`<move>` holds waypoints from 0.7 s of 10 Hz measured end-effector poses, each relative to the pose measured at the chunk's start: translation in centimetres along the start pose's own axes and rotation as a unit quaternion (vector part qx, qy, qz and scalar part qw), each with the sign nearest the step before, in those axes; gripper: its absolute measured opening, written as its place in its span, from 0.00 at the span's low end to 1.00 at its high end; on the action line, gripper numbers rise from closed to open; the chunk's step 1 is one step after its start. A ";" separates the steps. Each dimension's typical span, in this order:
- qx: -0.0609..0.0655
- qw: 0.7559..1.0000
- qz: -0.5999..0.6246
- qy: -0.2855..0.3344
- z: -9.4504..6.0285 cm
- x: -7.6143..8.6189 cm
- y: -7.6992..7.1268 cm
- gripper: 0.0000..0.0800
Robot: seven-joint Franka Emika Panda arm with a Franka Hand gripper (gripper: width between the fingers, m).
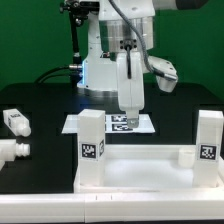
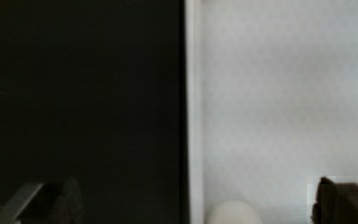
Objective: Assemble desk
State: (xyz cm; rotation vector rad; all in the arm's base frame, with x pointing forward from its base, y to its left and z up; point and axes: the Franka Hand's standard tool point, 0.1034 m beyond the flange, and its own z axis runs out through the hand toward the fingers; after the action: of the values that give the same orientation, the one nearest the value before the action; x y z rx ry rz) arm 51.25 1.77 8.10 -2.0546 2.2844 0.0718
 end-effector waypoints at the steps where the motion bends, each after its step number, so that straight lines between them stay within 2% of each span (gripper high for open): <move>1: 0.002 1.000 0.000 0.000 -0.1 0.0 -0.1 0.81; 3: 0.001 1.000 0.002 0.003 0.3 0.0 0.0 0.81; 4: 0.002 1.000 0.010 0.017 1.6 0.0 0.8 0.81; 5: -0.010 1.000 0.004 0.028 3.2 -0.1 1.7 0.81; 7: -0.028 0.998 0.009 0.053 6.2 -0.3 2.3 0.81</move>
Offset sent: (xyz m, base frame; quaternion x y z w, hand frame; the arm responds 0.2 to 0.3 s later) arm -0.0265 0.0039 -0.0402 0.0073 0.0659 0.0471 0.9967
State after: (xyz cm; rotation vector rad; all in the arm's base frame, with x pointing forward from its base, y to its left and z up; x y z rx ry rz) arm 49.12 2.80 1.95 -2.1149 2.3886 0.0284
